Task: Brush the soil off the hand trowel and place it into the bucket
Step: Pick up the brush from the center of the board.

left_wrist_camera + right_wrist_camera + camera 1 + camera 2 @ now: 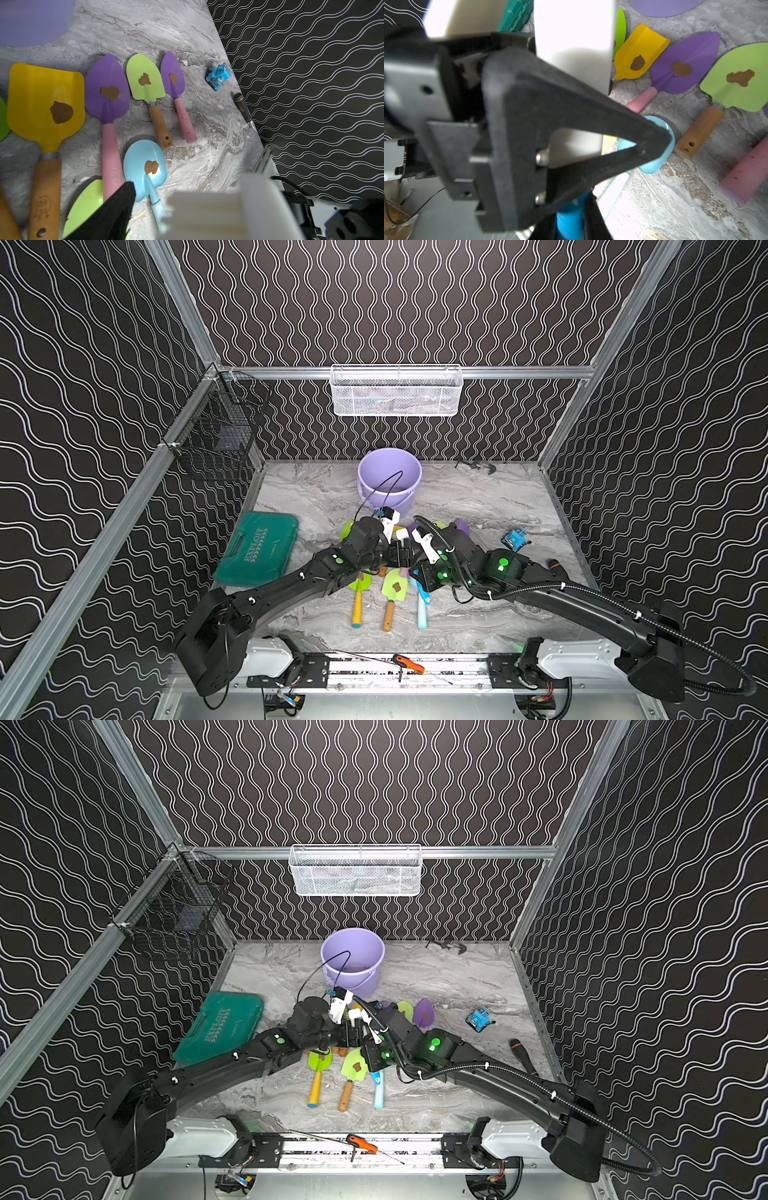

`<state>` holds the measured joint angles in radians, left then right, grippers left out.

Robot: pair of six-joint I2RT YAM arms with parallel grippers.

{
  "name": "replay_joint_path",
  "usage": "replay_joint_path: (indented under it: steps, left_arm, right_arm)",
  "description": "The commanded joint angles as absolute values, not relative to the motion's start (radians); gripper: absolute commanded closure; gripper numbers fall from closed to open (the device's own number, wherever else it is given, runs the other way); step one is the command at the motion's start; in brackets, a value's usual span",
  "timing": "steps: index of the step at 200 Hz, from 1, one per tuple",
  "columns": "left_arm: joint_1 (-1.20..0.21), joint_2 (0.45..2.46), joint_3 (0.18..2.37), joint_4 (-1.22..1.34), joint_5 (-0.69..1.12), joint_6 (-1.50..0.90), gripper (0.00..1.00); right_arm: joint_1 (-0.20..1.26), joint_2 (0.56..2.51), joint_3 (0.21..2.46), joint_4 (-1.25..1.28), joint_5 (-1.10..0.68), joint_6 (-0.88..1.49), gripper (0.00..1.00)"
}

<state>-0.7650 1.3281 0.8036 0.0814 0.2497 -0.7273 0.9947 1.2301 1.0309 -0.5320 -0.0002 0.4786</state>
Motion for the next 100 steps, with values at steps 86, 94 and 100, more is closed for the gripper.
replay_joint_path:
  steps: [86, 94, 100]
  left_arm:
    - [-0.763, 1.318, 0.780, 0.067, 0.183, -0.782, 0.21]
    - [-0.762, 1.319, 0.778, 0.072, 0.186, -0.790, 0.23]
    - [-0.763, 1.320, 0.778, 0.077, 0.189, -0.795, 0.25]
  right_arm:
    - [0.996, 1.283, 1.024, -0.555, 0.173, 0.555, 1.00]
    - [0.996, 1.288, 1.029, -0.563, 0.187, 0.565, 1.00]
    - [0.996, 1.290, 1.032, -0.564, 0.191, 0.568, 1.00]
